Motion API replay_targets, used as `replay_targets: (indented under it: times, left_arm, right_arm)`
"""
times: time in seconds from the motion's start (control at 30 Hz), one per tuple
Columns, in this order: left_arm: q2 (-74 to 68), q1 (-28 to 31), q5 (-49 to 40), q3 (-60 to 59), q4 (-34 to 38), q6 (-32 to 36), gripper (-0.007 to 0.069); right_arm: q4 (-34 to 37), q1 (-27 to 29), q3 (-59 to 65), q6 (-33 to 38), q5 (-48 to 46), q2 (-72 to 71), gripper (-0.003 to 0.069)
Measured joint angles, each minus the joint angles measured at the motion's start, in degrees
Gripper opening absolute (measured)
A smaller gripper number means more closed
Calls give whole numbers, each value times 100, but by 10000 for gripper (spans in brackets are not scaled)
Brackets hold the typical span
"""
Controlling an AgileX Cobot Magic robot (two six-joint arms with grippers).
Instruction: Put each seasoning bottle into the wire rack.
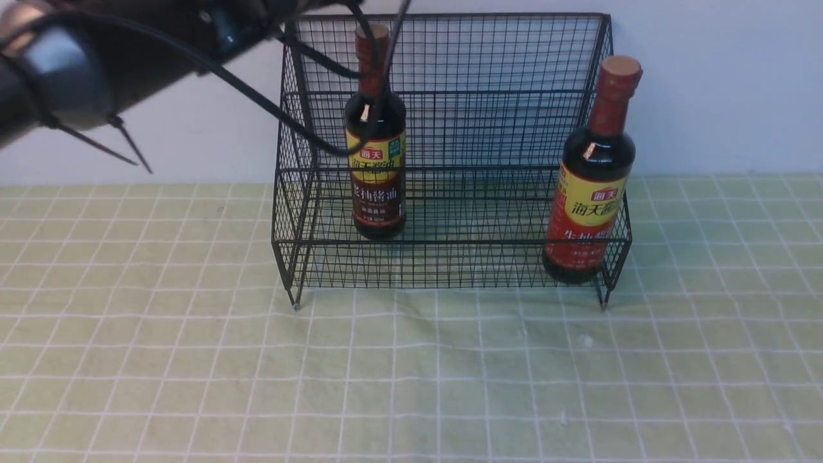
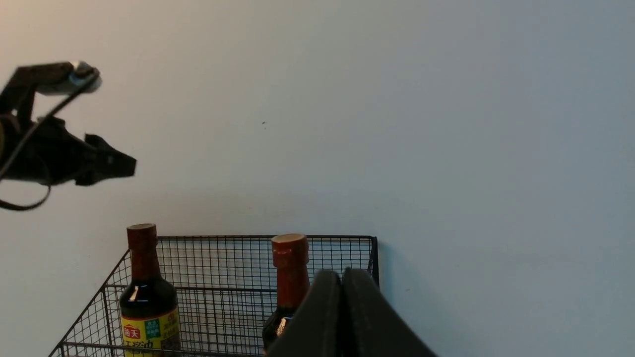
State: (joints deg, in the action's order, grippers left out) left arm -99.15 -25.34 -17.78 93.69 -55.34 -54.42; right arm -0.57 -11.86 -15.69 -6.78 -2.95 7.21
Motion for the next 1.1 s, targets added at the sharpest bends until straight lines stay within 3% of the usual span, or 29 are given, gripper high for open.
replay_targets:
  times: [0.07,0.13,0.2,0.33,0.5,0.73,0.87,1.1]
  left_arm:
    - [301,-132,-625,0,92,407,93]
    - [476,-219,-1023,0,210,782,46]
    - [796,-372,-1894,16,685,1739,5]
    - [1213,-405,-3463,16,1884,3317,-6]
    - [1648,-397,-4626,-25,2927,3937,-6]
    - [2952,-397,-3876,-889,3682,3999,-6]
    - [3812,-397,-3161,-1793,3742,3990,-6]
    - [5431,-397,-1891,-3498,3867,3272,-6]
  right_arm:
    - [0,0,0,0,0,0,-14]
    - [0,0,0,0,0,0,-14]
    - [0,0,0,0,0,0,-14]
    - [-4,0,0,0,0,0,-14]
    - [-17,0,5,0,0,0,-14]
    - [-22,0,29,0,-8,0,-14]
    - [-22,0,29,0,-13,0,-14]
    - [-22,0,29,0,-13,0,-14]
